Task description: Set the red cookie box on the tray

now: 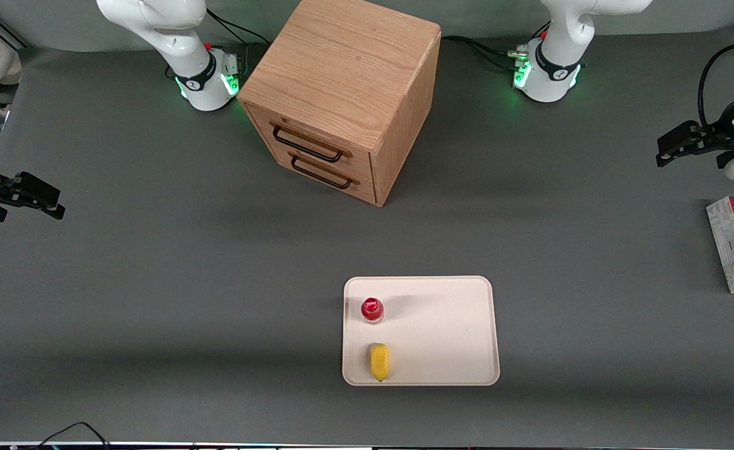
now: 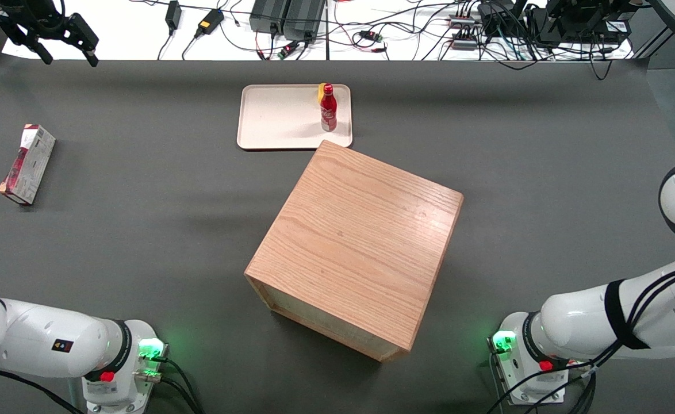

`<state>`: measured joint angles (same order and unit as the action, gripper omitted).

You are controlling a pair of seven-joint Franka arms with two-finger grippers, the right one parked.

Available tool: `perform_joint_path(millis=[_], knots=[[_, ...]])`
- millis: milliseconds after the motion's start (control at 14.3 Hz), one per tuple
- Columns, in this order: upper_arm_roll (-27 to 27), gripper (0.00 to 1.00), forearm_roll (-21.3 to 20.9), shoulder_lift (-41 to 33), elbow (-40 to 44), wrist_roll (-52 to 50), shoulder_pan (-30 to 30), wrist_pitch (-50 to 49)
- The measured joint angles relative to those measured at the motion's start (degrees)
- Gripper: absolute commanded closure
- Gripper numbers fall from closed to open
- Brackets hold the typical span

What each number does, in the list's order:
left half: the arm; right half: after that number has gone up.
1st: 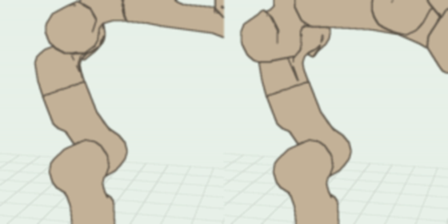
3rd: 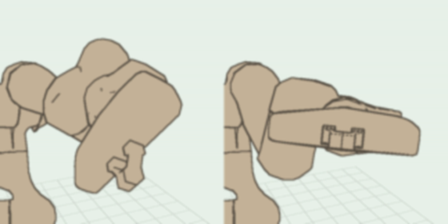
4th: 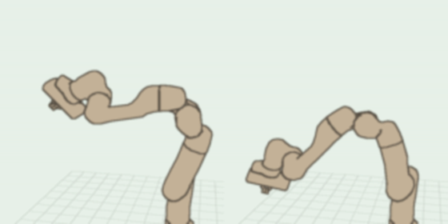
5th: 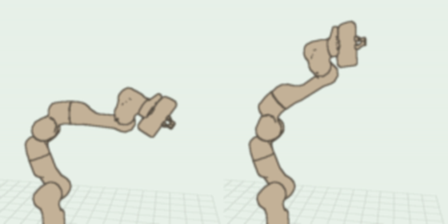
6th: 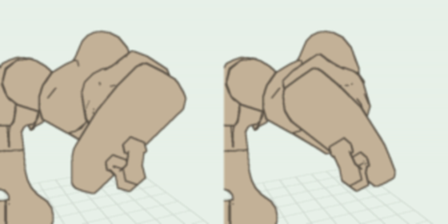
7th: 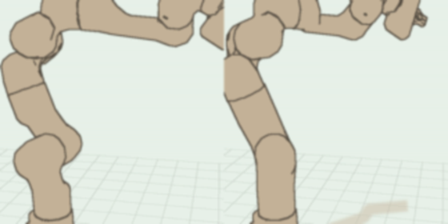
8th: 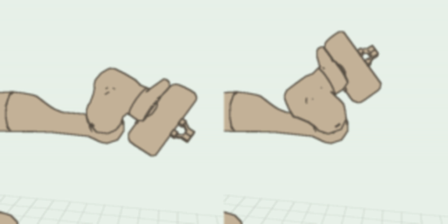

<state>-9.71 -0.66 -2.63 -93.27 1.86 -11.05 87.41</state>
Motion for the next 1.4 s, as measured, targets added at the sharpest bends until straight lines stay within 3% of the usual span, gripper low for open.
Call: perform_joint_path(millis=[350, 700, 770, 1050, 1400], knots=[[-1.13, 0.00, -0.51, 0.99, 0.28, 2.22, 0.78, 0.63], [-17.72, 0.00, -1.60, 8.31, 0.34, 27.38, 2.28, 11.52], [-20.98, 0.00, -0.57, 10.49, 0.31, 32.16, 2.69, 14.03], [-29.07, 0.00, 10.46, 20.39, 0.18, 47.09, 5.18, 21.26], [-30.21, 0.00, 20.42, 32.00, -0.05, 52.23, 8.47, 28.93]])
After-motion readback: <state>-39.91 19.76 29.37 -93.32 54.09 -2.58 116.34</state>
